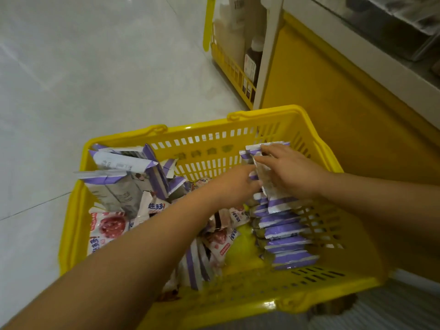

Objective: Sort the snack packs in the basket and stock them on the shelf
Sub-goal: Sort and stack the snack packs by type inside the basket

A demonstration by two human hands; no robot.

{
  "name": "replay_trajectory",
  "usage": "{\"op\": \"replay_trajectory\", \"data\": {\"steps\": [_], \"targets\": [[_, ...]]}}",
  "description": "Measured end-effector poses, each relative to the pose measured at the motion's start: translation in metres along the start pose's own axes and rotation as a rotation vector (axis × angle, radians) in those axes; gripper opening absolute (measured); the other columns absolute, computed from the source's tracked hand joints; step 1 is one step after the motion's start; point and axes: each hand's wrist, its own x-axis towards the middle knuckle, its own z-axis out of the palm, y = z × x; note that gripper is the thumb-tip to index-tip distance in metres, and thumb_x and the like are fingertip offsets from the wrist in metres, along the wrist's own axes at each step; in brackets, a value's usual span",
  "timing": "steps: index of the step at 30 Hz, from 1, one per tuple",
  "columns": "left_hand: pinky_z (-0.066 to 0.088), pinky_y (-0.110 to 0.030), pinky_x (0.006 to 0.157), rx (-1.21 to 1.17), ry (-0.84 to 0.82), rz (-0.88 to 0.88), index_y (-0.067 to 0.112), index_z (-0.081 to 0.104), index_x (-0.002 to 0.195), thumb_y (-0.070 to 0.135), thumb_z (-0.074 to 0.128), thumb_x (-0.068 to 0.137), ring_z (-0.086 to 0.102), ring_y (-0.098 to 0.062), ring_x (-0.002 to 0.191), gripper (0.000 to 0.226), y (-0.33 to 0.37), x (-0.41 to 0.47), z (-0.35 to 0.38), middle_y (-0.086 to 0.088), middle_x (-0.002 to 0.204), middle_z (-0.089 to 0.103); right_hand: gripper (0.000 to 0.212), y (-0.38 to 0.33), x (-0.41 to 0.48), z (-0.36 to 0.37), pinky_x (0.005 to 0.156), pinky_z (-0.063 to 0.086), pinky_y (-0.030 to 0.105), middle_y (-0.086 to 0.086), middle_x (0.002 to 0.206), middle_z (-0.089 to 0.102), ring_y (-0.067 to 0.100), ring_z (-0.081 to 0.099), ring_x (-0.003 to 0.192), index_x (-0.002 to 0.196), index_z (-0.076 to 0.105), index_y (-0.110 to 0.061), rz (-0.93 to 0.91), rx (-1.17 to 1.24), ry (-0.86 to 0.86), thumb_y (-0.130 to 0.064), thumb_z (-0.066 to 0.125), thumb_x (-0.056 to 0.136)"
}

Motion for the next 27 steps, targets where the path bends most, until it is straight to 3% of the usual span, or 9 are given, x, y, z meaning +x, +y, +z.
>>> {"op": "replay_trajectory", "data": {"steps": [4, 6, 8, 13, 16, 20, 25, 27], "targets": [[0.042, -0.027, 0.088, 0.16, 0.212, 0.006, 0.021, 0.046, 0.141, 0.031, 0.048, 0.099, 0.055, -0.019, 0.119, 0.043, -0.006, -0.045, -0.037, -0.001, 0.138, 0.055, 0.039, -0.046, 0.022, -0.042, 0.102, 0.039, 0.039, 0.006, 0.137, 0.05, 0.025, 0.045, 0.126, 0.134, 0.051, -0.021, -0.054, 0.102, 0.038, -0.026, 0.051, 0.095], [0.047, -0.033, 0.091, 0.218, 0.331, -0.028, 0.023, 0.051, 0.136, 0.029, 0.049, 0.098, 0.057, -0.018, 0.116, 0.039, -0.014, -0.074, -0.054, 0.002, 0.132, 0.059, 0.035, -0.08, 0.031, -0.056, 0.094, 0.043, 0.036, 0.006, 0.131, 0.058, 0.026, 0.051, 0.119, 0.127, 0.056, -0.019, -0.084, 0.207, 0.027, -0.028, 0.053, 0.093], [0.05, -0.037, 0.086, 0.289, 0.458, -0.065, 0.025, 0.056, 0.131, 0.026, 0.049, 0.096, 0.061, -0.02, 0.109, 0.036, -0.024, -0.104, -0.065, 0.004, 0.124, 0.064, 0.038, -0.115, 0.039, -0.064, 0.094, 0.041, 0.033, 0.007, 0.132, 0.057, 0.026, 0.051, 0.122, 0.128, 0.055, -0.016, -0.103, 0.32, 0.045, -0.03, 0.056, 0.092], [0.05, -0.04, 0.078, 0.299, 0.796, -0.217, 0.023, 0.066, 0.114, 0.019, 0.055, 0.089, 0.063, -0.034, 0.099, 0.027, -0.063, -0.17, -0.074, -0.006, 0.11, 0.069, 0.073, -0.185, 0.047, -0.064, 0.103, 0.037, 0.035, 0.013, 0.149, 0.037, 0.03, 0.04, 0.133, 0.145, 0.031, -0.007, -0.015, 0.636, 0.108, -0.024, 0.069, 0.086], [0.047, -0.042, 0.09, 0.247, 0.804, -0.353, 0.024, 0.062, 0.121, 0.019, 0.056, 0.087, 0.056, -0.031, 0.111, 0.035, -0.088, -0.187, -0.074, -0.005, 0.123, 0.061, 0.076, -0.199, 0.056, -0.063, 0.1, 0.04, 0.039, 0.015, 0.142, 0.041, 0.032, 0.045, 0.125, 0.144, 0.03, -0.006, 0.062, 0.661, 0.136, -0.021, 0.072, 0.083], [0.041, -0.038, 0.099, 0.182, 0.81, -0.373, 0.027, 0.058, 0.127, 0.021, 0.056, 0.086, 0.048, -0.026, 0.122, 0.041, -0.108, -0.189, -0.07, -0.002, 0.134, 0.053, 0.086, -0.205, 0.073, -0.059, 0.096, 0.04, 0.034, 0.012, 0.144, 0.041, 0.029, 0.046, 0.127, 0.15, 0.02, -0.01, 0.1, 0.669, 0.118, -0.022, 0.072, 0.083], [0.033, -0.039, 0.109, 0.09, 0.805, -0.381, 0.025, 0.049, 0.137, 0.024, 0.055, 0.09, 0.037, -0.022, 0.132, 0.047, -0.123, -0.179, -0.07, -0.001, 0.145, 0.041, 0.082, -0.207, 0.092, -0.044, 0.083, 0.051, 0.037, 0.011, 0.123, 0.053, 0.029, 0.057, 0.109, 0.145, 0.03, -0.015, 0.128, 0.756, 0.207, -0.016, 0.076, 0.077], [0.034, -0.04, 0.11, 0.055, 0.829, -0.395, 0.025, 0.045, 0.14, 0.025, 0.054, 0.092, 0.036, -0.02, 0.132, 0.049, -0.125, -0.173, -0.074, 0.0, 0.146, 0.04, 0.08, -0.206, 0.096, -0.04, 0.066, 0.055, 0.032, 0.0, 0.102, 0.055, 0.023, 0.06, 0.092, 0.14, 0.033, -0.019, 0.139, 0.82, 0.205, -0.016, 0.079, 0.075]]}}
